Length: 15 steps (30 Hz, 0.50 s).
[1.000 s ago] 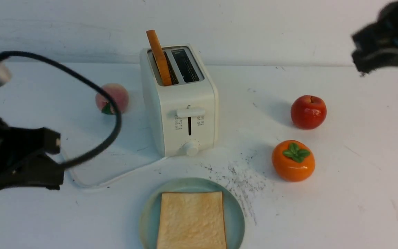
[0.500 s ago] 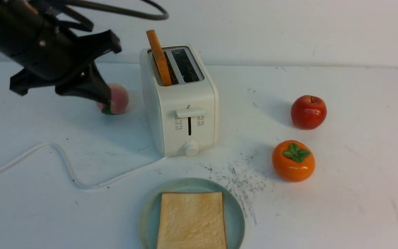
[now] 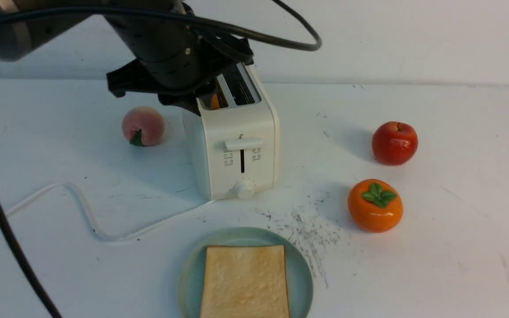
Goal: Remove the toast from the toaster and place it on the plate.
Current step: Use the left arm to take out a slice of bread
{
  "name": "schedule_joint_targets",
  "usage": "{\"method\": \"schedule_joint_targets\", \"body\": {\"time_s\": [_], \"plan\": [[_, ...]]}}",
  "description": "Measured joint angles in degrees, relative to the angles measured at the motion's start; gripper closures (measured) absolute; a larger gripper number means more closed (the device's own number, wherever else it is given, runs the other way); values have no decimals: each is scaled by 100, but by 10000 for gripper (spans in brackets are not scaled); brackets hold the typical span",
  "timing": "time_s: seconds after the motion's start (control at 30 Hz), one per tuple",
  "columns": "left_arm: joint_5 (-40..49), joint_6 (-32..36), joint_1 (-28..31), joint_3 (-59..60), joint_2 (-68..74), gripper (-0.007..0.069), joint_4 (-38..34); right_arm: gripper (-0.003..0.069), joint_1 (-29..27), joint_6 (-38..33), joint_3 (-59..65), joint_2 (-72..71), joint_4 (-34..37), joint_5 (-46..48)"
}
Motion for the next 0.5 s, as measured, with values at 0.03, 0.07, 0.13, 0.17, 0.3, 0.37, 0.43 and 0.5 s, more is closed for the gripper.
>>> {"method": "schedule_joint_targets", "body": {"time_s": [0.03, 0.07, 0.13, 0.17, 0.3, 0.37, 0.43, 0.5], "plan": [[-74, -8, -26, -72, 66, 388, 45, 666, 0, 0, 0, 0, 0, 0], [-121, -8, -32, -109, 117, 357, 93, 664, 0, 0, 0, 0, 0, 0], [-221, -8, -37, -172, 188, 307, 185, 662, 0, 0, 0, 0, 0, 0], [-390, -8, -38, -205, 251, 258, 354, 661, 0, 0, 0, 0, 0, 0], [-689, 18, -38, -231, 352, 198, 835, 659, 0, 0, 0, 0, 0, 0], [-741, 23, -38, -231, 418, 179, 1124, 657, 0, 0, 0, 0, 0, 0], [-778, 23, -38, -231, 472, 175, 1272, 656, 0, 0, 0, 0, 9, 0], [-851, 23, -38, -238, 545, 174, 1381, 655, 0, 0, 0, 0, 24, 0]]}}
